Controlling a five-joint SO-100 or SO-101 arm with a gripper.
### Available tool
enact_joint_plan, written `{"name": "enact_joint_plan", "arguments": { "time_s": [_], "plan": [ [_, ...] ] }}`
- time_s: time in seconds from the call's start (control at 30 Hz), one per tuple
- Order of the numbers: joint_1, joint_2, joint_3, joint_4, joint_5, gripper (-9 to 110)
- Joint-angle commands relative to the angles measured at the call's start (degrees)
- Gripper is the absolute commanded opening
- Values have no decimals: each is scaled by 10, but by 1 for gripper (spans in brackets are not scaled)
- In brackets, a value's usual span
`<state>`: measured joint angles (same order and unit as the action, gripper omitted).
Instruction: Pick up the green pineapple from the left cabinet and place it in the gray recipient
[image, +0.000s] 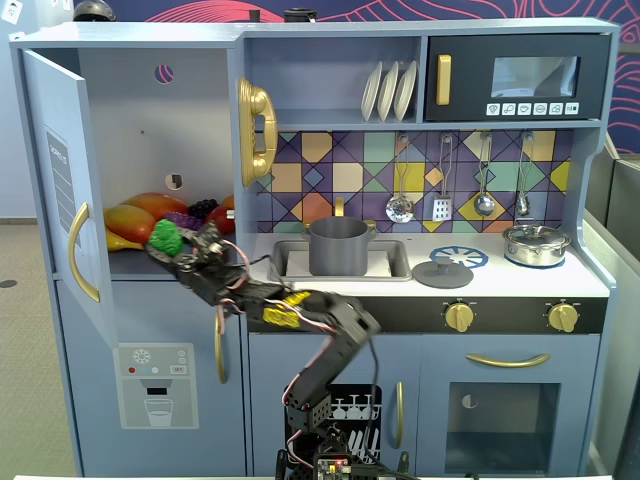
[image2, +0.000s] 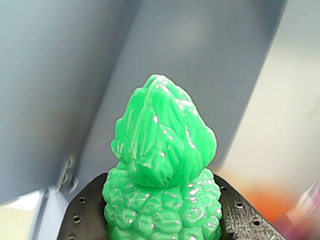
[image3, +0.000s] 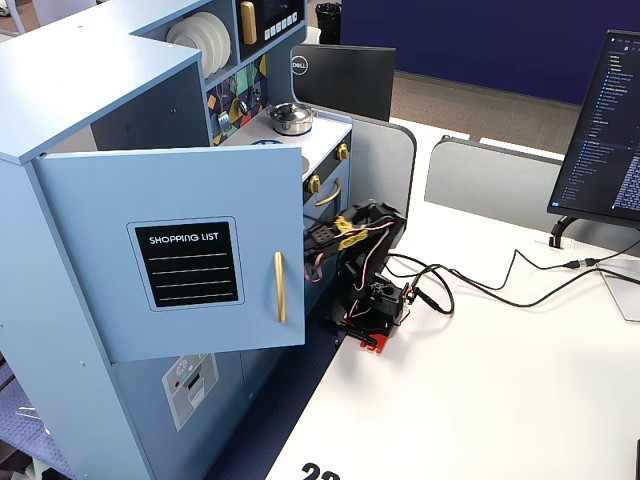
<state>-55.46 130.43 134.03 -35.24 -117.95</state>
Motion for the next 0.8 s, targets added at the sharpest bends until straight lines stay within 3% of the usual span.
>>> {"name": "enact_joint_plan", "arguments": {
  "time_s": [0.0,0.3,0.53,0.77],
  "plan": [
    [18,136,34,-21,-48,0],
    [152,292,33,25,-45,0],
    [363,295,-44,108,91,0],
    [541,255,-123,289,243,0]
  ]
}}
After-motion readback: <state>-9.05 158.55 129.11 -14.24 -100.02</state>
